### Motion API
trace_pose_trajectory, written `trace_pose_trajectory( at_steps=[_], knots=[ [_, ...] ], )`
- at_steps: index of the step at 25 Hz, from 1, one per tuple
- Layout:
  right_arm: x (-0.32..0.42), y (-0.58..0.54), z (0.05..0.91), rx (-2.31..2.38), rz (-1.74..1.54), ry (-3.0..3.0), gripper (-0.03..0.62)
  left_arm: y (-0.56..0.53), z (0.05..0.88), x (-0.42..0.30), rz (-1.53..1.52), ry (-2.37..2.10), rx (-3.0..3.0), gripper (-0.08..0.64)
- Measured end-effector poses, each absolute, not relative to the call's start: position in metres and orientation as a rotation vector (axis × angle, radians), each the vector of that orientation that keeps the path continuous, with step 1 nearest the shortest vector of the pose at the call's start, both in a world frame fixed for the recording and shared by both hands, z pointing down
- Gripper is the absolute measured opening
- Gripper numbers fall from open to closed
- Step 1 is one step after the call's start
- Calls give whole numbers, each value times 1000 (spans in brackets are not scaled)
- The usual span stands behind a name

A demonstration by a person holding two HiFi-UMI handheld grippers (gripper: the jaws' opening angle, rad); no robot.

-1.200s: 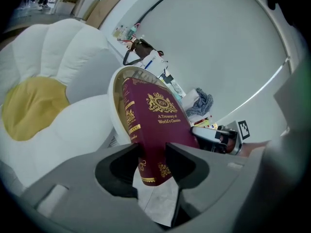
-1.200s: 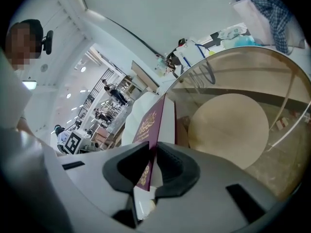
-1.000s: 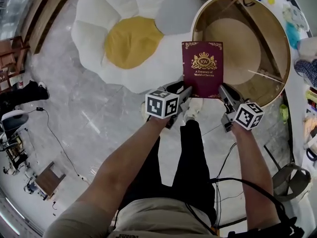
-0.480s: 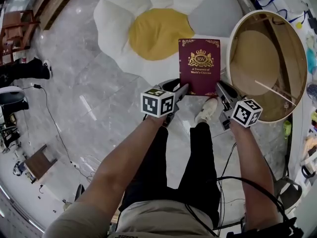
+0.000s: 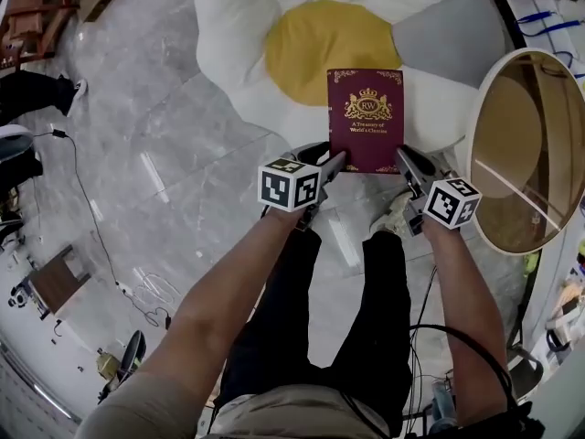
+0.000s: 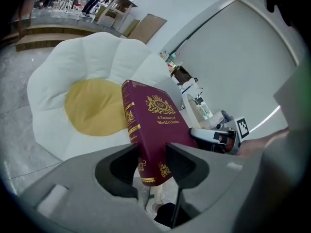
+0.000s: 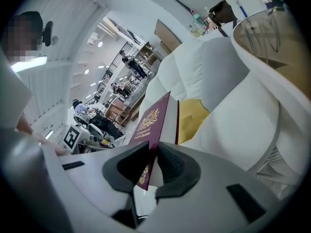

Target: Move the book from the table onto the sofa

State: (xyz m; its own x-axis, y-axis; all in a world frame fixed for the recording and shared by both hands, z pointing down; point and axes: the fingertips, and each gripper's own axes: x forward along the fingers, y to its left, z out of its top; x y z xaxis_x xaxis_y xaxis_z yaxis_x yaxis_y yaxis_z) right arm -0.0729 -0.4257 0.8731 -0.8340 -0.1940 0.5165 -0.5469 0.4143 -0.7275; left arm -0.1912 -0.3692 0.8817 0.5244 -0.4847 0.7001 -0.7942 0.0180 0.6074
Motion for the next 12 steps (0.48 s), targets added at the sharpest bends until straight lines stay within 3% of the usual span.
trace_pose_trajectory(
  at_steps=[12],
  knots=[
    [-99,-418,991,607,1322,-2239,61,-369,1010,-216,331,-1062,1613,169]
  ],
)
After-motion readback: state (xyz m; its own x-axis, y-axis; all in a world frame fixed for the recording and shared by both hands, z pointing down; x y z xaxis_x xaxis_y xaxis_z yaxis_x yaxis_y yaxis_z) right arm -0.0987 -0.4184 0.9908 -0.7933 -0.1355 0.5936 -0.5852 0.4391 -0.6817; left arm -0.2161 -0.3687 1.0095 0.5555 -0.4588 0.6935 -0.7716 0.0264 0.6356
